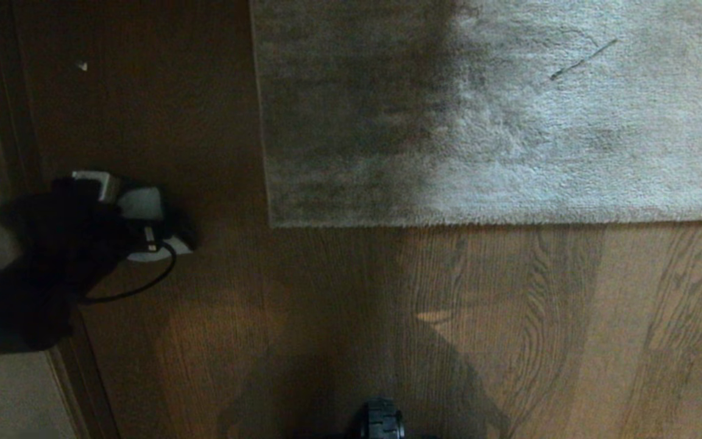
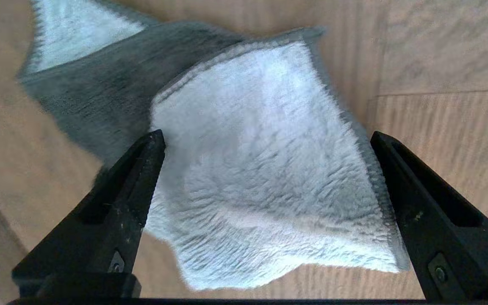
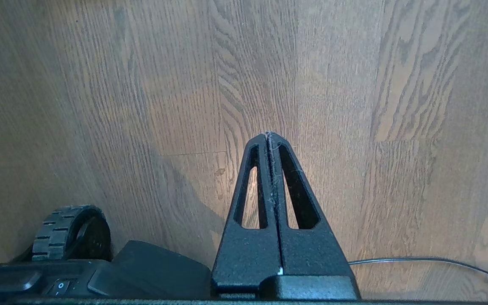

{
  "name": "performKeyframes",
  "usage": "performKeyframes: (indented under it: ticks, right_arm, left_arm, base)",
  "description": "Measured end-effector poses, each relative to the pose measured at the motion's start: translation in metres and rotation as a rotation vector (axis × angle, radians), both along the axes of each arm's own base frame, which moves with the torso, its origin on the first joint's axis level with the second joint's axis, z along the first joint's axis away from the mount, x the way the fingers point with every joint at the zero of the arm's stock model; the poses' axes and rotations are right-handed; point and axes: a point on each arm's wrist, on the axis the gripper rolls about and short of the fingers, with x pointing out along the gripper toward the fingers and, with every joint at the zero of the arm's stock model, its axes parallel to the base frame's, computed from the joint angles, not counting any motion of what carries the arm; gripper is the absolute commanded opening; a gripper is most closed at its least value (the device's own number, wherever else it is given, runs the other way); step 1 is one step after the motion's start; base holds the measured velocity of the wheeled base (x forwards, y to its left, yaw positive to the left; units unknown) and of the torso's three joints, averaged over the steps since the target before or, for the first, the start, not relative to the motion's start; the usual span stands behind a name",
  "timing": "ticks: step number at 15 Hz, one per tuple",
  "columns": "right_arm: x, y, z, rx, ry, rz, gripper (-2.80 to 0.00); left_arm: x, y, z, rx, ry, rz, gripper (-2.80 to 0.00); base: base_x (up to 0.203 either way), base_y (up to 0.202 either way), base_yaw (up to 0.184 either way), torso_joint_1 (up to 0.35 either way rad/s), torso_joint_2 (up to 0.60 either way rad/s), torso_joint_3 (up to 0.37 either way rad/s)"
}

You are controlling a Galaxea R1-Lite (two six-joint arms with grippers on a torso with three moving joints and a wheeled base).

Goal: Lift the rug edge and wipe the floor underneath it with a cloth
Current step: Pick up the rag

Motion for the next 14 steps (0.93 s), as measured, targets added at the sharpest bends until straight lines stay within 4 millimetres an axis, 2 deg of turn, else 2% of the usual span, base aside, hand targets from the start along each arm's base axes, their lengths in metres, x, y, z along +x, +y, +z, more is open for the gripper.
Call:
performKeyframes:
  ticks: [7,8,14]
  right_arm:
    - [0.0000,0.0000,0.0000,0.000,0.000,0.000,-2.80]
    - [0.0000,0.0000,0.0000,0.000,0.000,0.000,-2.80]
    - [0.0000,0.0000,0.0000,0.000,0.000,0.000,-2.80]
  left_arm:
    - [-0.0065,0.0046,0.0001,0.000,0.008,0.015,0.00]
    - [-0.0074,0.0045,-0.0008,0.000,0.011,0.015,-2.80]
    - [-0.0109,0.0038,-0.0027,-0.004,0.022,0.012,-2.80]
  base:
    - [0.000,0.000,0.000,0.000,0.00,0.000]
    - [0.000,0.000,0.000,0.000,0.00,0.000]
    - [0.000,0.000,0.000,0.000,0.00,0.000]
